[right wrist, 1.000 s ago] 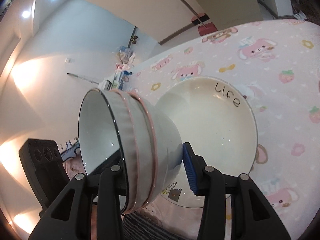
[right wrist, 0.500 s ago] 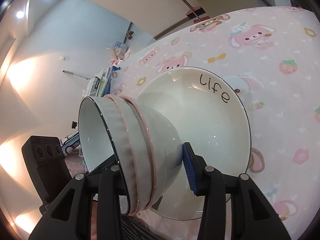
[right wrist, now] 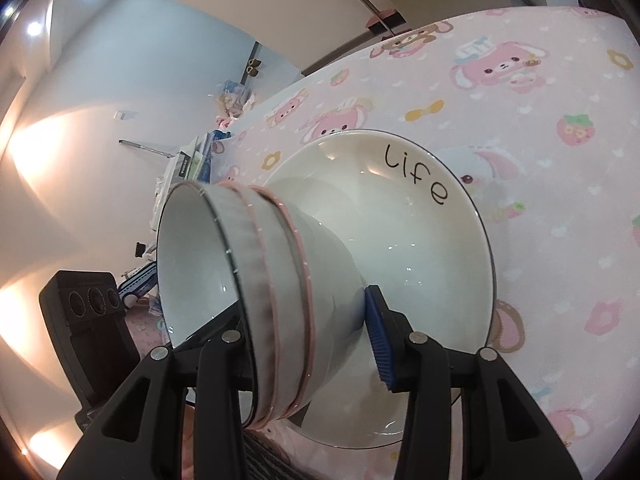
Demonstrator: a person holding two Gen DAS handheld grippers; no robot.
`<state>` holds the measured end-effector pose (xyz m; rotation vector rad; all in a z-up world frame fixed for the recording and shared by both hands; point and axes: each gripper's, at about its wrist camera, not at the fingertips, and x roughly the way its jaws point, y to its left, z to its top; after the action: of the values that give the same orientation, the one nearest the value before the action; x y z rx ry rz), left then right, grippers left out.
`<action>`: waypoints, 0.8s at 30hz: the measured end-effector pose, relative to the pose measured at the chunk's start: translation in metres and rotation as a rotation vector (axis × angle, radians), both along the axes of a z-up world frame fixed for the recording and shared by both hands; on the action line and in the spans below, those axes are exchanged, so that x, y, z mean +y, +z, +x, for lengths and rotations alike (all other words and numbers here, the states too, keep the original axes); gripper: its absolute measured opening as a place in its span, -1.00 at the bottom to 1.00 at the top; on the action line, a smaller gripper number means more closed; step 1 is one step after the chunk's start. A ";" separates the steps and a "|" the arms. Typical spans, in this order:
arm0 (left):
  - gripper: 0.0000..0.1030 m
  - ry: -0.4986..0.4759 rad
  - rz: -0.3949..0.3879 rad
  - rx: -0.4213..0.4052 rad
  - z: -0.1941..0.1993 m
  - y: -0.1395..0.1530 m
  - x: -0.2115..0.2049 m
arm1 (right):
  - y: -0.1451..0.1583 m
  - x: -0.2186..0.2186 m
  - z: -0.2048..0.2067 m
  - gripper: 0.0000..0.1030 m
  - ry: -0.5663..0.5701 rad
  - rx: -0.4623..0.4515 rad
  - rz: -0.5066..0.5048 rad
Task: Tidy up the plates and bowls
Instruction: 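Lower the nested bowls onto the plate stack and open both grippers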
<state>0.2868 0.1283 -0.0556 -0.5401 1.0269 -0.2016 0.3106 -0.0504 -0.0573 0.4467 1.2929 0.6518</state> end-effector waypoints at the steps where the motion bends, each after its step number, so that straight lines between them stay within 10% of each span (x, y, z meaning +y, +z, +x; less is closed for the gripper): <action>1: -0.12 -0.006 0.010 -0.002 0.000 0.001 -0.001 | 0.000 0.001 0.000 -0.19 0.000 -0.006 -0.005; 14: -0.10 -0.038 0.124 -0.102 -0.009 0.017 -0.012 | 0.008 -0.002 -0.001 -0.18 0.007 -0.063 -0.045; 24: 0.14 0.006 0.422 -0.435 -0.062 0.084 -0.038 | 0.057 -0.012 -0.018 -0.11 -0.017 -0.252 -0.123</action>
<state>0.2249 0.0907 0.0285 -0.1049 0.6166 -0.0858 0.2922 -0.0622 -0.0007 0.2650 1.0821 0.5899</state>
